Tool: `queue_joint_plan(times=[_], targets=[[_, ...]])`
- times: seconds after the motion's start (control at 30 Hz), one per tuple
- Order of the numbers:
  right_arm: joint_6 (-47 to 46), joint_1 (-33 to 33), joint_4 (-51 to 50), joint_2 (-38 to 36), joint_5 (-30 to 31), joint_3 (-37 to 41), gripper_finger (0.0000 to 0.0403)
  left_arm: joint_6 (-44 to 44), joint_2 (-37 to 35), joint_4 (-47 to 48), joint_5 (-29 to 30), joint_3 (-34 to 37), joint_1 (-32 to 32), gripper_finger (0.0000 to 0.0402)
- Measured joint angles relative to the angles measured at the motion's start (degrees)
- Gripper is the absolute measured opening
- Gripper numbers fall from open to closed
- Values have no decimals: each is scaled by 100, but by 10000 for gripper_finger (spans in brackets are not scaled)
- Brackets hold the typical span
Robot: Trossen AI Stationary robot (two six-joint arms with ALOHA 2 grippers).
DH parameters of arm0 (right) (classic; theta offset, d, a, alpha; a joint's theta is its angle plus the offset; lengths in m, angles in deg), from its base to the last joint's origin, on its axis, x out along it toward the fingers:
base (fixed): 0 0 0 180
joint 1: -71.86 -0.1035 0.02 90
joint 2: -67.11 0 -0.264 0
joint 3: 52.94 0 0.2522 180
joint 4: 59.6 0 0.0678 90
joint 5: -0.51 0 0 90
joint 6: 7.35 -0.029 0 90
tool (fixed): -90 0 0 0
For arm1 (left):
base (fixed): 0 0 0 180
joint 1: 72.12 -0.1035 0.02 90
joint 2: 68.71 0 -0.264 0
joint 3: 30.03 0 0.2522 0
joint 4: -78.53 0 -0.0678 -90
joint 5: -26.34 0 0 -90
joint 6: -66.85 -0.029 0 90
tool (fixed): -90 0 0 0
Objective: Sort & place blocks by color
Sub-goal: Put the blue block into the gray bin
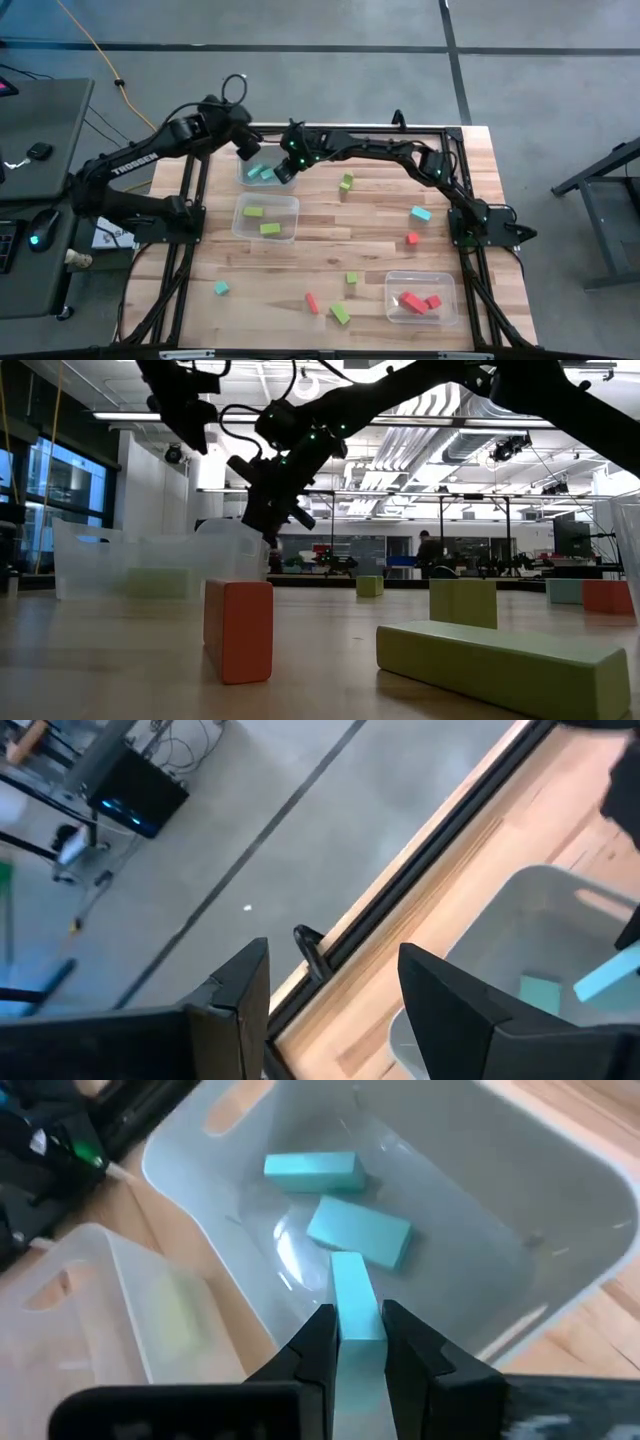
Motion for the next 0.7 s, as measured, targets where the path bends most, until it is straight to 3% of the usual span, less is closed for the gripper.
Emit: queue_joint_plan(times=[0.37,0.7], targets=[[149,-33,-109,1,22,0,41,549,-418,-16,-1201,2,-361,170],[335,-131,-201,92,-27,2,61,609,-419,-13,-1279,2,-359,170]])
